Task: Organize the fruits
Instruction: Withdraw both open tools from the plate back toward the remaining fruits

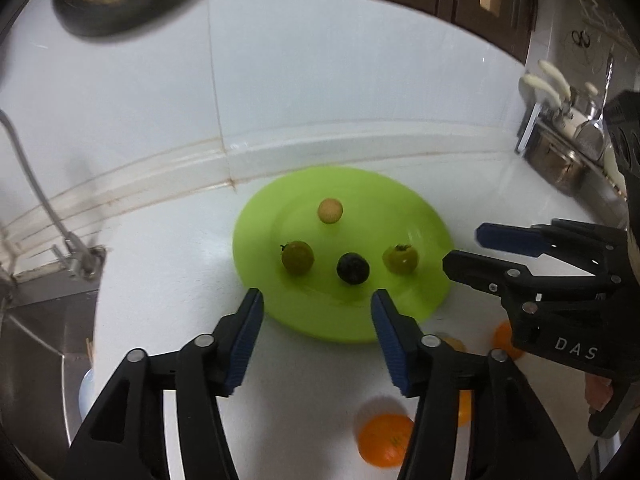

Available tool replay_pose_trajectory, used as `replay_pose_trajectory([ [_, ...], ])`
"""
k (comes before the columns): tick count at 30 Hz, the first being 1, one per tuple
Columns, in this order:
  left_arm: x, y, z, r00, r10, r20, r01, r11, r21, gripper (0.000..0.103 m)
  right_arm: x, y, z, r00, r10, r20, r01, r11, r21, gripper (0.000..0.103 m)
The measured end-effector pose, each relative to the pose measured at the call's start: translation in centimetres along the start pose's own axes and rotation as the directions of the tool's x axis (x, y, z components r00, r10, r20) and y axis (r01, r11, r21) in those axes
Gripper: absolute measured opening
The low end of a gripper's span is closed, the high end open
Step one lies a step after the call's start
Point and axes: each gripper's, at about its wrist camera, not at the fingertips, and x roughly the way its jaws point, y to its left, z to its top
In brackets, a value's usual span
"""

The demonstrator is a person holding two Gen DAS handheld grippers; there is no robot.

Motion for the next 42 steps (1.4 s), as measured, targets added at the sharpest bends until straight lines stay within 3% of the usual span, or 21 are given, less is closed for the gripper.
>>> replay_pose_trajectory([
  [1,-0.7,-0.1,-0.1,1.0,0.004,0.008,-0.004,1.0,-0.002,0.059,-0.8,0.1,-0.1,1.0,-0.007,0.018,0.007,1.0,0.004,0.048],
  [5,-3.5,-0.4,-0.3,0.999,0.007,0.054,-0.007,1.0,-0.004,0.065,-3.7,0.4,-0.7,0.996,-0.036,0.085,0.034,0.999,0.026,0.05],
  [8,-5.2,-0.9,-0.8,0.996,0.006,0.088,-0.006,1.0,0.007,0.068,-5.4,0.5,-1.3,0.991,-0.055,0.125,0.049,0.997,0.053,0.059],
  [15,-7.8,-1.7,-2.5,0.993,0.001,0.118,-0.004,1.0,0.023,0.073,-8.4,0.7,-3.5,0.982,-0.091,0.167,0.074,0.992,0.107,0.069],
  [17,-8.3,-1.9,-3.2,0.992,0.002,0.123,-0.006,1.0,0.03,0.073,-8.7,0.9,-4.2,0.981,-0.105,0.163,0.088,0.99,0.113,0.074],
  [27,-8.8,-2.7,-5.7,0.995,0.001,0.105,-0.006,0.998,0.055,0.076,-10.7,1.2,-7.6,0.97,-0.188,0.151,0.175,0.979,0.101,0.074],
  [42,-5.5,-3.8,-8.0,1.0,0.007,0.0,-0.007,0.991,0.131,0.076,-8.0,0.0,-11.2,0.988,-0.152,0.002,0.151,0.982,0.114,0.074],
])
